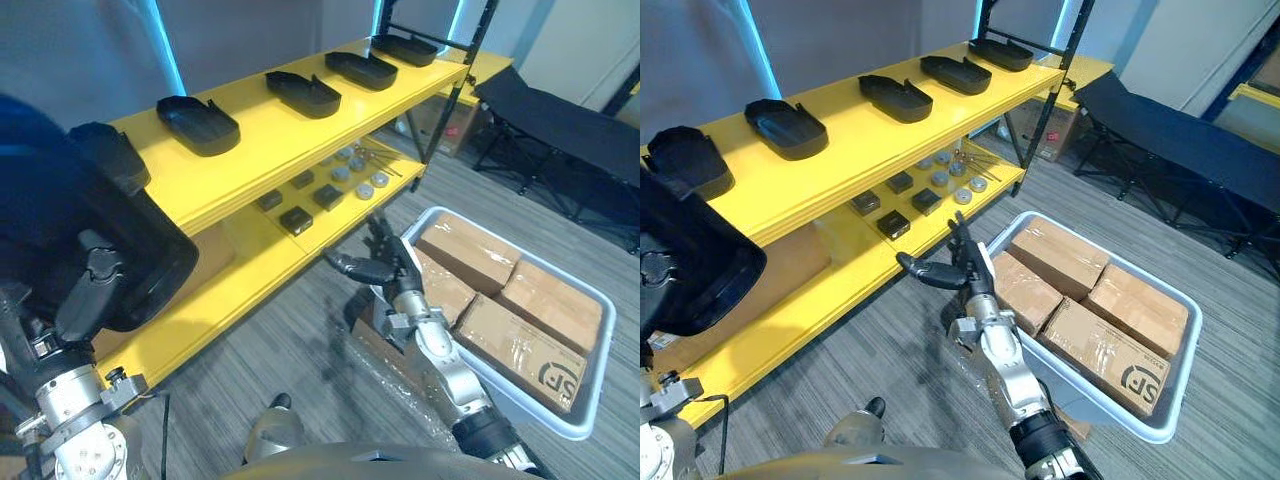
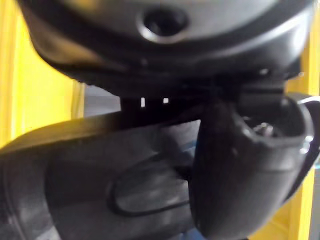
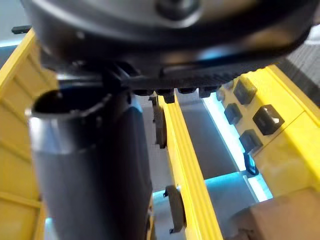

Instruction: Walk over and take three plastic housings, then place them on the shelf

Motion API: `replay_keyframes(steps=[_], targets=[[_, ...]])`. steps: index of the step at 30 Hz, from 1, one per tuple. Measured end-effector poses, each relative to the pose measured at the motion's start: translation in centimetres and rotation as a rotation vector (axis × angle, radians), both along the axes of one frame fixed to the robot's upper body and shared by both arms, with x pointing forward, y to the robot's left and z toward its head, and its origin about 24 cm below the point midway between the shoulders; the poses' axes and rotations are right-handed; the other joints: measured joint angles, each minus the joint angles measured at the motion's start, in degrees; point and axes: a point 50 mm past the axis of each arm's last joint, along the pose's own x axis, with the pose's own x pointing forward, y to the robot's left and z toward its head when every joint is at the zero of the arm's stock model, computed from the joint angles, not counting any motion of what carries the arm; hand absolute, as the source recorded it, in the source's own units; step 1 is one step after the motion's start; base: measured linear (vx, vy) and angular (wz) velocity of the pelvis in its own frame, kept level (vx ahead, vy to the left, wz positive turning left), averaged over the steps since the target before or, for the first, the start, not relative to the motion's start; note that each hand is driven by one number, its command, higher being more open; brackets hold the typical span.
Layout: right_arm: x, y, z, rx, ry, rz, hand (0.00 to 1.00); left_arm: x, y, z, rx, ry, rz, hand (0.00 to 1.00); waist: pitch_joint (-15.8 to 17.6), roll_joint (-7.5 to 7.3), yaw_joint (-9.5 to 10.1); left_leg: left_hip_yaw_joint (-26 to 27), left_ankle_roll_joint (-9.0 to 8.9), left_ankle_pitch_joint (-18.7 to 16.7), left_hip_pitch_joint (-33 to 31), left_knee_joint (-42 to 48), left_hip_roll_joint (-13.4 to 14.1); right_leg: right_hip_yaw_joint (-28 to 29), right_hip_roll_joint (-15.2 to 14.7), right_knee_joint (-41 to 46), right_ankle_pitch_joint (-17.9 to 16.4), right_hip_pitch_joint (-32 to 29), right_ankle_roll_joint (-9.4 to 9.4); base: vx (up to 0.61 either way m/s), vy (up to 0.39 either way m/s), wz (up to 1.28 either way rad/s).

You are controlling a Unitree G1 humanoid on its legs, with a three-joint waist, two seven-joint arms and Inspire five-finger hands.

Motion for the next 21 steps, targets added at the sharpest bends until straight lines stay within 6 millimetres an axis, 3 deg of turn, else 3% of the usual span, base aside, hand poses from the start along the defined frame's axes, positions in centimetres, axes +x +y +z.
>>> replay_keyframes(steps=[3, 4, 6, 7, 9, 13, 16, 21], targets=[[-0.7, -2.3, -0.6, -0.005, 0.026, -0.093, 1.0, 0.3, -0.4, -0.1, 0.03, 0.02, -0.014, 0.0, 0.41, 0.66, -1.17, -1.6, 0.16, 1.21, -1.07, -0.16, -0.48, -2.3, -0.36, 2.36, -1.88, 0.29, -0.27, 0.02, -0.068, 0.6], [-1.3, -4.0, -0.8, -0.009, 0.035, -0.168, 1.0, 0.8, -0.9, -0.3, 0.025, 0.028, -0.049, 0.0, 0.89, 1.25, -2.97, 1.77, 2.08, 4.21, -2.8, -0.75, -1.2, -5.05, -0.63, 2.57, -2.49, 0.98, -0.78, 0.0, -0.048, 1.09], [-1.9, -5.1, -0.8, -0.019, 0.035, -0.217, 1.0, 1.4, -1.5, -0.5, 0.012, 0.025, -0.088, 0.0, 1.34, 1.54, -4.31, 7.36, 4.79, 6.44, -3.41, -2.06, -1.35, -6.27, -0.61, 2.46, -2.76, 1.71, -1.14, -0.04, -0.01, 1.17], [-2.5, -6.2, -0.7, -0.051, 0.025, -0.258, 1.0, 1.9, -2.3, -0.6, -0.003, 0.02, -0.138, 0.0, 2.25, 2.19, -5.0, 12.07, 5.58, 8.3, -3.43, -3.46, -0.75, -7.12, -0.21, 2.87, -3.14, 2.47, -0.49, -0.08, 0.01, 0.91], [-2.6, -6.6, -0.4, -0.059, 0.004, -0.266, 1.0, 2.0, -2.9, -0.9, -0.015, 0.033, -0.174, 0.0, 3.5, 3.05, -4.33, 12.51, 5.09, 8.89, -2.9, -4.14, 0.29, -6.86, 0.4, 3.68, -3.88, 2.21, -0.81, -0.14, -0.003, 0.3], [-2.2, -5.6, 0.5, -0.043, -0.054, -0.223, 1.0, 1.7, -2.9, -1.5, -0.049, 0.072, -0.169, 0.0, 5.13, 2.74, -4.36, 15.11, 5.33, 7.44, -3.63, -1.78, 1.27, -4.43, -0.41, 8.02, -6.93, -0.13, -1.25, -0.14, -0.007, -0.18], [-0.9, -4.5, 2.1, -0.026, -0.143, -0.182, 1.0, 1.9, -2.8, -1.8, -0.086, 0.06, -0.154, 0.0, 7.6, 2.31, -4.49, 16.28, 5.37, 5.46, -6.38, 3.01, 1.23, -1.95, -1.97, 12.87, -8.7, -3.59, -1.45, -0.09, 0.037, -0.21], [-0.2, -3.4, 3.2, -0.067, -0.215, -0.157, 1.0, 2.4, -2.8, -2.0, -0.12, 0.04, -0.126, 0.0, 11.05, 2.23, -4.36, 16.83, 5.79, -1.15, -9.77, 14.89, -0.22, -0.3, -5.03, 18.89, -11.52, -3.69, -0.42, -0.01, 0.091, -0.06]])
